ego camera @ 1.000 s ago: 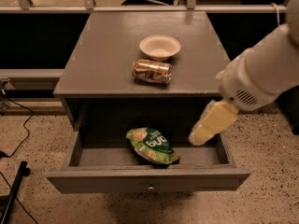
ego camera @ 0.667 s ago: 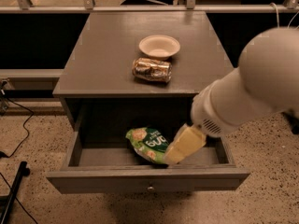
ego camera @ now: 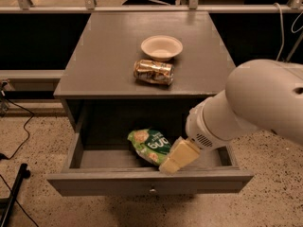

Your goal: Pick green rice chip bag from top drawer and place on counter

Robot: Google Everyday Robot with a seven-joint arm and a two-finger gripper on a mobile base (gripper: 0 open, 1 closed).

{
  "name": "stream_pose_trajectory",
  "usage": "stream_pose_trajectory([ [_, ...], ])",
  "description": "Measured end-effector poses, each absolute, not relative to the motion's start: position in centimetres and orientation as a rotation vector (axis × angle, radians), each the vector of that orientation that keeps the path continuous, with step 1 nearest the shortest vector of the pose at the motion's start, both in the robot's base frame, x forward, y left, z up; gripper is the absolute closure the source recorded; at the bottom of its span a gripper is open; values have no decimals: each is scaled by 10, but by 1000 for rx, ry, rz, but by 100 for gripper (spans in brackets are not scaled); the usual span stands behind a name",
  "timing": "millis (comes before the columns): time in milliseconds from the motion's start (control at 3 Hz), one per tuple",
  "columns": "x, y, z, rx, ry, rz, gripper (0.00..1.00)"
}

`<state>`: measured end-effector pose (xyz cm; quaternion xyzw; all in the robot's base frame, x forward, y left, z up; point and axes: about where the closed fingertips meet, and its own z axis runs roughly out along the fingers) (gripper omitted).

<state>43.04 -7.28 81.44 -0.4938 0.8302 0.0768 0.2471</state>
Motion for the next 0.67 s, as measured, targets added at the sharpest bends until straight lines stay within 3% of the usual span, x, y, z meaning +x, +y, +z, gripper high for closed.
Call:
stream_pose_trajectory([
  [667,452,-34,748,-1336,2141,308,0],
])
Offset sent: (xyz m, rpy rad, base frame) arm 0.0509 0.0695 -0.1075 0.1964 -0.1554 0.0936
